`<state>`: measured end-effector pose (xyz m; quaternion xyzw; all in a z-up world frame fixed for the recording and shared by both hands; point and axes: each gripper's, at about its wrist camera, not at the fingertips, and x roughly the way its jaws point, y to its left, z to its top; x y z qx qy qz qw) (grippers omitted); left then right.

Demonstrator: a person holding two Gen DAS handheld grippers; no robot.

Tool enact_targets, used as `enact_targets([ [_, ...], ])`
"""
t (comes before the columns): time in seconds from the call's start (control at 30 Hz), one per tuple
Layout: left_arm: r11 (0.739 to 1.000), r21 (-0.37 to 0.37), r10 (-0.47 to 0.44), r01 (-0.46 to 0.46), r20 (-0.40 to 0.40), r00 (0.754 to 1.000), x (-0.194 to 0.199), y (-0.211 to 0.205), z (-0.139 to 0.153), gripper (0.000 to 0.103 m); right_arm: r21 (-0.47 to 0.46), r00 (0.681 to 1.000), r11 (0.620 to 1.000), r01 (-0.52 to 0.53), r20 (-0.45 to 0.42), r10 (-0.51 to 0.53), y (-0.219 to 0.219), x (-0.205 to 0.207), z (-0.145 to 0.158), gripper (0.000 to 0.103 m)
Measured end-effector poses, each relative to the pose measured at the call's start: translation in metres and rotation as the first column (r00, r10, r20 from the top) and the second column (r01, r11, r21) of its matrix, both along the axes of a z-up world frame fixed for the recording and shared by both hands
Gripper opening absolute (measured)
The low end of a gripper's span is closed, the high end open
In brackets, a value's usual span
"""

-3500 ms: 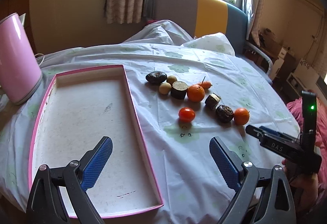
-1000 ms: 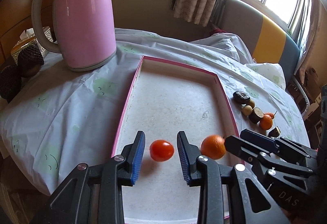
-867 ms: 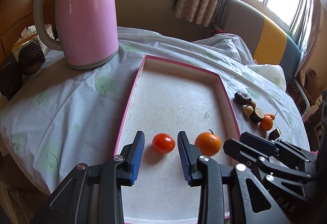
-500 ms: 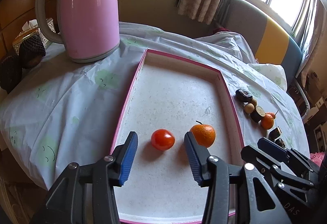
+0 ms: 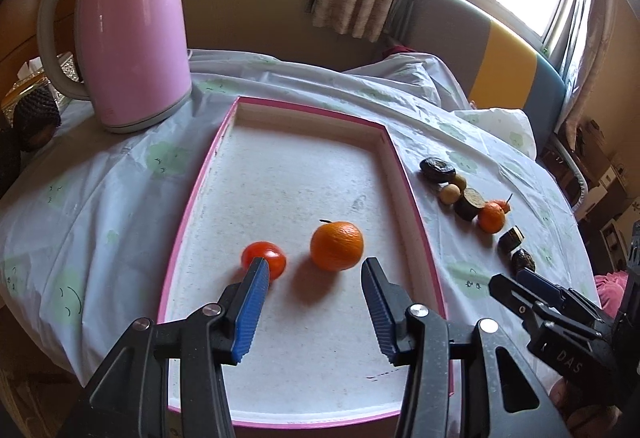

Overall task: Organize fruits
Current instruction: 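Move the right gripper to the dark round fruit and grasp it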

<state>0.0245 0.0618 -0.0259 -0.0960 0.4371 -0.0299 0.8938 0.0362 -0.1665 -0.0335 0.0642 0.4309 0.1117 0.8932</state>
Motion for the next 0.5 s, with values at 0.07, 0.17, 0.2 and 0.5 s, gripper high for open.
enact_targets([
  [0.07,1.0,0.001,-0.017,0.017,-0.003,1.0,0.0,-0.005,0.0,0.049,0.001,0.999,0.999,0.041,-0.006,-0.041,-0.015,-0.002,-0.003,0.061],
  [0.17,0.999,0.014,-0.037,0.037,0.002,0.999,-0.001,-0.011,0.0,0.049,0.003,0.995,0.995,0.101,-0.016,-0.101,-0.038,-0.005,-0.007,0.061],
  [0.2,0.999,0.012,-0.045,0.045,0.003,0.999,-0.001,-0.013,0.0,0.049,0.005,0.992,0.993,0.121,-0.021,-0.121,-0.046,-0.006,-0.008,0.061],
  [0.5,0.99,0.012,-0.141,0.141,0.006,0.99,-0.001,-0.039,0.002,0.049,0.0,0.97,0.971,0.24,-0.033,-0.24,-0.094,-0.009,-0.015,0.061],
])
